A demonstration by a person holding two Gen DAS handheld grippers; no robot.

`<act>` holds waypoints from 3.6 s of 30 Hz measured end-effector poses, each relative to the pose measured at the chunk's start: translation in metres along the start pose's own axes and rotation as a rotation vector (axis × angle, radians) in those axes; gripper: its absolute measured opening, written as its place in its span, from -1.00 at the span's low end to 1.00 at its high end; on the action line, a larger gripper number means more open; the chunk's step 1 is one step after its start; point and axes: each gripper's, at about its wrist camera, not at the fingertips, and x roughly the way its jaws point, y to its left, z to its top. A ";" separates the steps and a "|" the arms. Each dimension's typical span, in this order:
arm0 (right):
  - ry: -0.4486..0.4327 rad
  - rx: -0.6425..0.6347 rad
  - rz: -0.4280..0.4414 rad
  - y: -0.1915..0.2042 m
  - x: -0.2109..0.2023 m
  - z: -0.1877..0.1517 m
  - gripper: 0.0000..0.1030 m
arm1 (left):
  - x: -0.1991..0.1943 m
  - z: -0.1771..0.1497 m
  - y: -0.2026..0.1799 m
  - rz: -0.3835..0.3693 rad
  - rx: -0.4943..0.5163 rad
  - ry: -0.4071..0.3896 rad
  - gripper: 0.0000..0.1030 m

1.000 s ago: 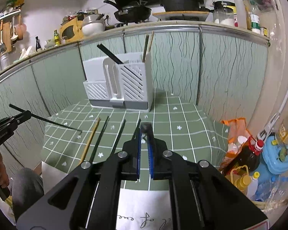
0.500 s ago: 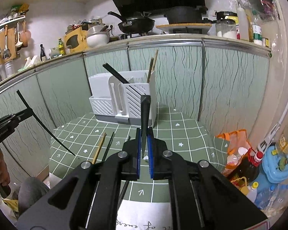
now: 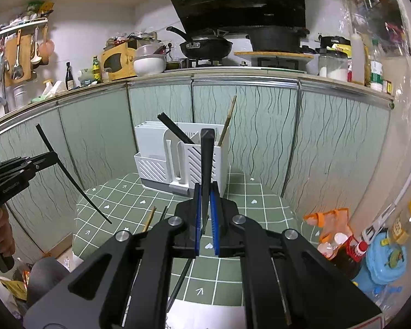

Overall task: Organize utensils
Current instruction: 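Lift both black chopsticks upright and carry them over the white holder, then open both tools to drop the black chopsticks into the holder, then move both open tools back over the remaining chopsticks on the cloth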

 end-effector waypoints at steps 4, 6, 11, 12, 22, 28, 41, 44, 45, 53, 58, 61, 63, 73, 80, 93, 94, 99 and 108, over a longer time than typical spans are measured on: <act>0.004 0.001 0.028 -0.005 0.004 0.012 -0.88 | 0.008 0.009 -0.002 -0.045 0.013 0.004 -0.85; 0.003 -0.006 0.031 -0.005 0.006 0.018 -0.88 | 0.011 0.014 -0.003 -0.055 0.022 -0.004 -0.85; -0.005 -0.029 0.051 -0.005 0.010 0.037 -0.88 | 0.024 0.037 -0.006 -0.091 0.029 -0.019 -0.85; 0.000 -0.025 0.062 -0.006 0.012 0.041 -0.88 | 0.027 0.041 -0.006 -0.094 0.028 -0.017 -0.85; 0.021 0.004 0.116 -0.021 0.038 0.081 -0.88 | 0.060 0.096 -0.021 -0.153 0.014 -0.018 -0.85; 0.013 0.008 0.130 -0.028 0.050 0.107 -0.88 | 0.074 0.121 -0.033 -0.186 0.016 -0.030 -0.85; 0.005 0.004 0.132 -0.045 0.092 0.163 -0.88 | 0.125 0.175 -0.052 -0.230 0.011 -0.052 -0.85; 0.019 -0.009 0.124 -0.049 0.107 0.169 -0.88 | 0.144 0.185 -0.052 -0.246 0.019 -0.049 -0.85; 0.025 -0.012 0.123 -0.050 0.111 0.169 -0.88 | 0.148 0.186 -0.052 -0.247 0.021 -0.046 -0.85; 0.075 -0.032 0.143 -0.061 0.156 0.165 -0.88 | 0.202 0.178 -0.039 -0.275 0.034 0.020 -0.85; 0.126 -0.063 0.199 -0.060 0.184 0.159 -0.88 | 0.225 0.162 -0.031 -0.301 0.048 0.061 -0.85; 0.154 -0.069 0.236 -0.063 0.195 0.154 -0.47 | 0.231 0.156 -0.024 -0.275 0.049 0.057 -0.21; 0.130 -0.079 0.202 -0.066 0.192 0.151 0.53 | 0.225 0.150 -0.014 -0.239 0.033 0.018 0.81; 0.109 -0.067 0.154 -0.075 0.160 0.131 0.85 | 0.189 0.130 0.007 -0.224 0.030 0.021 0.92; 0.080 -0.111 0.154 -0.058 0.115 0.119 0.85 | 0.150 0.110 0.002 -0.213 0.058 0.020 0.92; 0.061 -0.092 0.148 -0.034 0.052 0.093 0.85 | 0.073 0.088 -0.014 -0.185 0.095 -0.020 0.93; 0.058 -0.093 0.142 -0.033 0.050 0.091 0.85 | 0.068 0.085 -0.015 -0.180 0.103 -0.021 0.93; 0.061 -0.095 0.133 -0.028 0.038 0.075 0.85 | 0.049 0.073 -0.021 -0.152 0.127 -0.043 0.93; 0.080 -0.085 0.131 -0.021 0.030 0.048 0.85 | 0.032 0.048 -0.017 -0.172 0.085 -0.032 0.93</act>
